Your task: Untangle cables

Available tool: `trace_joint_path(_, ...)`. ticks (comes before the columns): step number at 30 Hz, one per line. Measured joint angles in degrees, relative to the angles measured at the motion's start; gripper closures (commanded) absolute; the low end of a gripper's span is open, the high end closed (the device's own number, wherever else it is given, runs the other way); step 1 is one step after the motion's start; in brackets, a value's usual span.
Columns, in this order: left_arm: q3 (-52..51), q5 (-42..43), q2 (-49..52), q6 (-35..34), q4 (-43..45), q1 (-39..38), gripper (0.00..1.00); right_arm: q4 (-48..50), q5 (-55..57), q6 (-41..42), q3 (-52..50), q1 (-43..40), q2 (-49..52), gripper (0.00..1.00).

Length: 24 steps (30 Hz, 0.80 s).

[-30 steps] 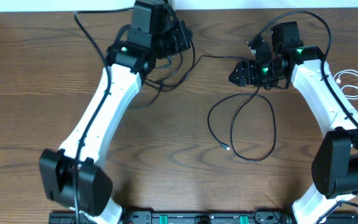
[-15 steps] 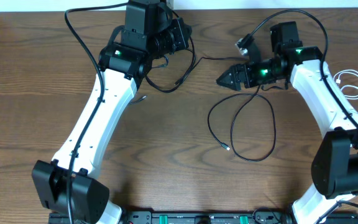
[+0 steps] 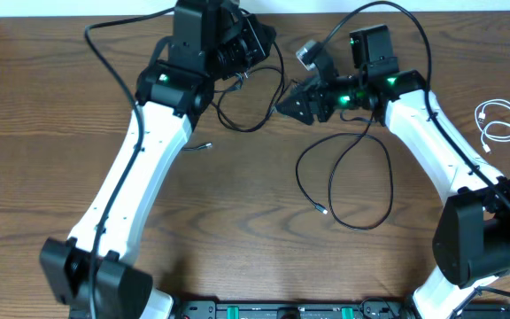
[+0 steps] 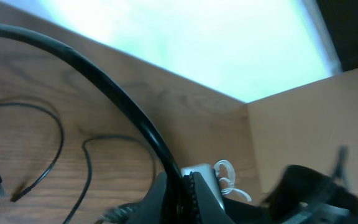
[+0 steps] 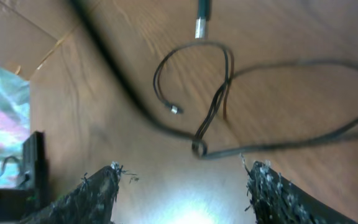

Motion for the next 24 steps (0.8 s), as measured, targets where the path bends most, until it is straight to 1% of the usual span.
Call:
trace_joint_path(4,0.0,0.2,-5.0,-0.7,0.2,0.6,0.93,3.5,5.3,0.7,0.0,2.1,0.0,0.35)
trace_joint_path(9,0.0,0.2,-10.8,-0.8,0.4,2.5,0.93,3.6,10.9,0.9,0.0,5.0,0.0,0.35)
trace_joint_path(12,0.0,0.2,-14.3,-0.8,1.4,4.1,0.93,3.7,14.3,0.9,0.0,7.0,0.0,0.41)
trace_joint_path(18,0.0,0.2,-19.3,-0.8,3.1,7.3,0.93,2.8,20.7,1.1,0.0,9.7,0.0,0.45)
trace_joint_path(19,0.0,0.2,-20.0,-0.8,3.4,8.0,0.93,2.5,21.4,1.1,0.0,9.9,0.0,0.5)
trace_joint_path(20,0.0,0.2,-20.5,-0.9,3.9,8.6,0.93,2.2,21.9,1.0,0.0,10.0,0.0,0.51)
trace_joint_path(24,0.0,0.2,-22.3,-0.9,6.9,10.9,0.93,1.3,23.5,1.3,0.0,10.0,0.1,0.52)
